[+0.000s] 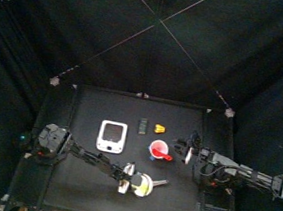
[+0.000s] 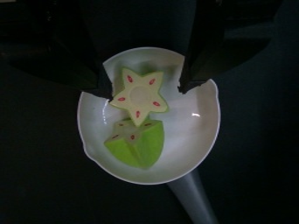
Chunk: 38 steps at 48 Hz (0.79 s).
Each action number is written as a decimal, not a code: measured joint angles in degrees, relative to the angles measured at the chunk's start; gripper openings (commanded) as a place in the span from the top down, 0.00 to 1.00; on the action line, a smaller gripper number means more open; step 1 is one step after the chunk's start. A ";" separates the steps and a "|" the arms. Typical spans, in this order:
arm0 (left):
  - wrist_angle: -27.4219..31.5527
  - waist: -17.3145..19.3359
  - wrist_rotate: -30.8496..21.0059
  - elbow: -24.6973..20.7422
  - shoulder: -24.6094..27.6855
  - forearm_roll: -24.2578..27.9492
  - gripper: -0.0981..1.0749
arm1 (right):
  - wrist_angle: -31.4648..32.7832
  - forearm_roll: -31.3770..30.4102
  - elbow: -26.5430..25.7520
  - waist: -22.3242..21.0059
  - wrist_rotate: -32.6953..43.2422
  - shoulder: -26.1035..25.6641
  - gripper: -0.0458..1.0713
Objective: Grab starfruit bottom
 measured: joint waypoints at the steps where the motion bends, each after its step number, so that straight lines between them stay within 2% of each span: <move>1: 0.00 0.00 0.00 -0.09 0.00 0.00 0.10 | 0.00 -0.09 0.00 0.00 0.00 0.09 0.30; 10: 2.11 -0.09 0.00 -1.58 0.00 -0.18 0.10 | 0.00 -0.09 0.00 0.00 0.00 0.09 0.30; 24: 17.05 -0.44 0.26 -7.73 0.09 -0.35 0.10 | 0.00 0.09 0.00 0.00 0.00 0.35 0.30; 38: 18.02 -1.23 0.53 -8.70 0.97 -0.97 0.10 | 0.00 0.09 0.00 0.00 0.09 0.79 0.30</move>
